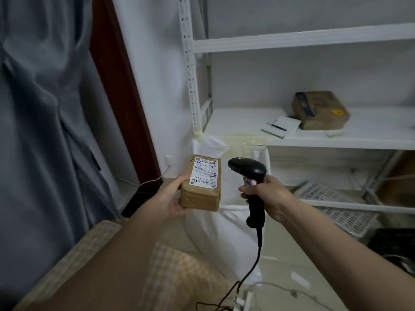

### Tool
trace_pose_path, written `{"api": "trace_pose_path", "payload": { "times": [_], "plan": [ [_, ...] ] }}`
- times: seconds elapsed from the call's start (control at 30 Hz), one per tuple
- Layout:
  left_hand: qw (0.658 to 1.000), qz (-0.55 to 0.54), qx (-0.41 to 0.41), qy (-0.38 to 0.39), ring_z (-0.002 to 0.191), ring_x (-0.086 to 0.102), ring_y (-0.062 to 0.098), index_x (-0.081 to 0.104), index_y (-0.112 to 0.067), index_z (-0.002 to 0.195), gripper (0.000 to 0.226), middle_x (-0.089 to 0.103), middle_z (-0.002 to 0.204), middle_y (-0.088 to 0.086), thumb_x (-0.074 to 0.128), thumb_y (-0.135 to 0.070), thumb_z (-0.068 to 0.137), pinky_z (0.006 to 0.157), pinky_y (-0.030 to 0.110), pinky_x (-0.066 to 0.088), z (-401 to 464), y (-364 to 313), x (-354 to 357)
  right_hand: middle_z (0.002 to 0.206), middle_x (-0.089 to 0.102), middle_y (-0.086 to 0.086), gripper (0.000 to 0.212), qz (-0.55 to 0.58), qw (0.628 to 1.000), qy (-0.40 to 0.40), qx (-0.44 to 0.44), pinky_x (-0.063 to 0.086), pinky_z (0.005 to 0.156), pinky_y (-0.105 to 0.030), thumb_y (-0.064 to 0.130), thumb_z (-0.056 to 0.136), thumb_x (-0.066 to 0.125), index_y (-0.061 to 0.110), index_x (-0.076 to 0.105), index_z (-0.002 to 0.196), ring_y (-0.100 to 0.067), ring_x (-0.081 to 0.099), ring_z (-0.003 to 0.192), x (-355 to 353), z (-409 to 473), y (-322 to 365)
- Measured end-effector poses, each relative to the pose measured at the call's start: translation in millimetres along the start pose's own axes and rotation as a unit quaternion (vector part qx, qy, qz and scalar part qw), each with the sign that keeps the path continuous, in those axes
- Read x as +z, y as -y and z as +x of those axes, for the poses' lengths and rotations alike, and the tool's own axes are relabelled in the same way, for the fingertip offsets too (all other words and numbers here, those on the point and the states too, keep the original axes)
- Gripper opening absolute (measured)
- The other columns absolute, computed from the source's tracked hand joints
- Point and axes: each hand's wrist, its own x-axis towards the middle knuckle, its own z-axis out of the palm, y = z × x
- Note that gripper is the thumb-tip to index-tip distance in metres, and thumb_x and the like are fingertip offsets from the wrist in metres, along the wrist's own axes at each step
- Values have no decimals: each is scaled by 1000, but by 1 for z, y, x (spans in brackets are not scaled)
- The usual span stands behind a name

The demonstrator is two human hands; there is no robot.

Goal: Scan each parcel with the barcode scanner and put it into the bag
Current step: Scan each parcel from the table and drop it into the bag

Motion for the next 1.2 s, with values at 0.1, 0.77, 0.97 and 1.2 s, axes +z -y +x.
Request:
{"api": "trace_pose_path", "payload": {
  "times": [0.1,0.77,0.97,1.2],
  "plan": [
    [999,22,-17,20,88,63,27,61,-22,94,28,63,93,14,71,-44,80,93,43,52,26,3,37,92,60,-15,34,-6,1000,-7,15,48,68,-34,-9,82,63,1,56,114,-23,60,76,-35,15,0],
    [990,-41,-117,63,97,65,36,58,-9,110,43,62,105,19,73,-40,84,86,50,54,232,-24,95,89,65,-17,32,66,989,-21,133,51,74,-41,-11,84,57,-4,56,116,-24,62,73,-58,200,10],
    [987,-27,-140,69,97,64,39,58,-11,111,40,62,104,17,73,-36,84,82,52,54,301,-31,105,81,63,-15,21,128,978,22,163,51,70,-38,-9,86,53,0,56,104,-23,59,70,-47,266,0],
    [981,-3,-190,43,88,59,37,55,-12,114,28,58,99,11,64,-28,93,80,54,48,355,-13,118,77,61,-13,18,146,965,39,212,50,68,-36,-8,86,52,2,56,100,-21,58,67,-50,326,-17]
  ]
}}
